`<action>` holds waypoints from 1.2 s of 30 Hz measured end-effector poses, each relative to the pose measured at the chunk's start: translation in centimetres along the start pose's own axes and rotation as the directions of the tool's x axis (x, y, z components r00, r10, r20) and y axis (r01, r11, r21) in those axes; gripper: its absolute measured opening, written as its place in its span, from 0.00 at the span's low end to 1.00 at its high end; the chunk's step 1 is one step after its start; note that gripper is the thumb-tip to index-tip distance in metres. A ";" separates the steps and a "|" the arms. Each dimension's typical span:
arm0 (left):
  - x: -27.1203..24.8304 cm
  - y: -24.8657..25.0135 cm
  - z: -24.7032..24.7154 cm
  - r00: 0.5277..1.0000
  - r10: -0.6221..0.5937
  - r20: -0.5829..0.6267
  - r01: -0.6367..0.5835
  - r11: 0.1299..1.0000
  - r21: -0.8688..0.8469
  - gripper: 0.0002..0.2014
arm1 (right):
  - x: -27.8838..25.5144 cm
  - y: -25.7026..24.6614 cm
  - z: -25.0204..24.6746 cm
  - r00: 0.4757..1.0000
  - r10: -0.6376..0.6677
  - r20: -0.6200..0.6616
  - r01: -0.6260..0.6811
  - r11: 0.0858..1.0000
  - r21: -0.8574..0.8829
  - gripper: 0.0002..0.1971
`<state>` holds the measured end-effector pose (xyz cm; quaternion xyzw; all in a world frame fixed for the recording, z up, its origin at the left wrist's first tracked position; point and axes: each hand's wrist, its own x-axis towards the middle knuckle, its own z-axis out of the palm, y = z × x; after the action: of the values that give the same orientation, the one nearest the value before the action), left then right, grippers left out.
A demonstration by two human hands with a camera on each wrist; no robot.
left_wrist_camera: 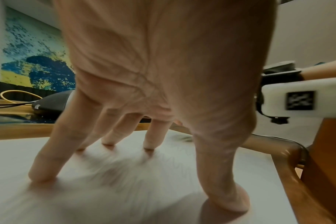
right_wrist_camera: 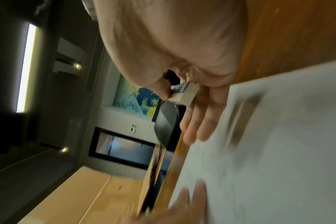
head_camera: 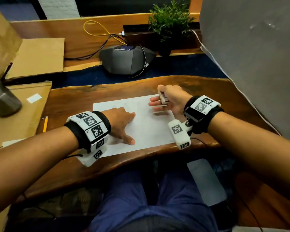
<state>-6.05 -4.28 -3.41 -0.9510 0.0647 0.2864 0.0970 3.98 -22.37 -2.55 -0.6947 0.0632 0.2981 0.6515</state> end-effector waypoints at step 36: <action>-0.1 -0.2 0.3 0.999 -0.003 -0.049 0.000 0.999 -0.045 0.54 | 3.2 -0.1 -0.8 0.977 0.102 -0.186 -0.036 0.944 0.329 0.21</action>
<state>-6.25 -4.01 -3.51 -0.9597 0.0599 0.2642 0.0742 6.89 -22.18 -4.03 -0.6023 0.2011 0.2348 0.7360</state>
